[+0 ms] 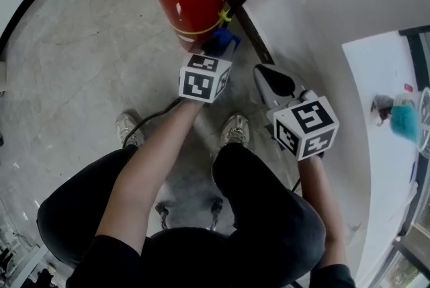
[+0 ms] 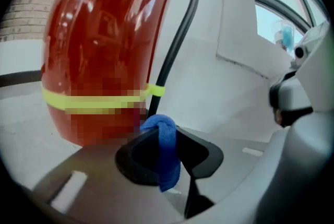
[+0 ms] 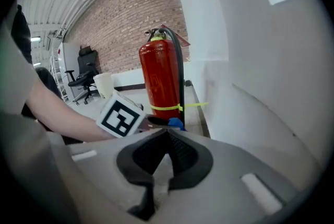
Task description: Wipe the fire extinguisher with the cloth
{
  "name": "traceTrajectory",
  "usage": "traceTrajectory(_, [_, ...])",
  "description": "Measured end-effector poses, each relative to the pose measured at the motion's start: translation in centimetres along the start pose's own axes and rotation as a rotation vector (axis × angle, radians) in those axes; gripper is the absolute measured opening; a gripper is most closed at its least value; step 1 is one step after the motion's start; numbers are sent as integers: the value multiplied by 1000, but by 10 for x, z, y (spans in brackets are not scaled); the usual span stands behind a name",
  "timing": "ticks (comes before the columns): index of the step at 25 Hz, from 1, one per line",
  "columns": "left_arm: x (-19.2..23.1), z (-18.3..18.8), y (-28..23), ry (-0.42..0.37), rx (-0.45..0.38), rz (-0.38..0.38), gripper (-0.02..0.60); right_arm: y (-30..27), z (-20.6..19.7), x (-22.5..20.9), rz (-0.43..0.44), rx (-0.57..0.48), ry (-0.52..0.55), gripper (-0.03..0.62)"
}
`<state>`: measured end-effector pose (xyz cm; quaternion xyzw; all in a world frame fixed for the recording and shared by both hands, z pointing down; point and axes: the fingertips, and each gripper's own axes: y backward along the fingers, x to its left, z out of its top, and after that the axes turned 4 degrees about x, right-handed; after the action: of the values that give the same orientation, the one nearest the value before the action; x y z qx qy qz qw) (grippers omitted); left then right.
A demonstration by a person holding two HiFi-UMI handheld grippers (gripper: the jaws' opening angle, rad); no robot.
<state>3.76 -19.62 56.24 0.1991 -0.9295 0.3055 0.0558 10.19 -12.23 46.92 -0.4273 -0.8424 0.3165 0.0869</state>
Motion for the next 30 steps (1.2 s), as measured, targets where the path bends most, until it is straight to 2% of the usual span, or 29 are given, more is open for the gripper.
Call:
traceTrajectory(5, [-26,32,46,-59,-19,-115,91,-34,-18,0,26,79,74,11])
traceTrajectory(6, [-30,39,54,-69,-22,-139,91,-40,-19,1,42,81,72,85])
traceTrajectory(9, [-40,55,74,-102,-17,-220,91,-56,-14,8,73,51,62,214])
traceTrajectory(12, [-44,61,83,-129,7,-279,92,-70,3,5,57,-18,55,239])
traceTrajectory(15, [-43,60,83,-114,19,-297,101,-80,16,3,78,-76,75,234])
traceTrajectory(16, [-43,59,81,-105,26,-304,109,-83,17,4,94,-87,84,173])
traceTrajectory(17, [-44,57,78,-98,38,-313,125,-85,17,4,106,-91,82,68])
traceTrajectory(18, [-43,54,74,-95,56,-320,144,-89,14,2,111,-87,67,50])
traceTrajectory(21, [-37,43,68,-107,117,-318,226,-106,3,-11,86,-46,-10,44])
traceTrajectory(23, [-32,32,69,-169,170,-299,256,-119,-3,-26,59,-20,-72,44])
traceTrajectory(25, [-29,19,74,-258,229,-288,264,-129,-1,-41,31,-7,-108,44])
traceTrajectory(27, [-26,9,81,-324,275,-282,264,-134,4,-49,11,7,-91,44])
traceTrajectory(30, [-17,4,89,-343,314,-264,262,-124,13,-47,-3,-8,-80,44])
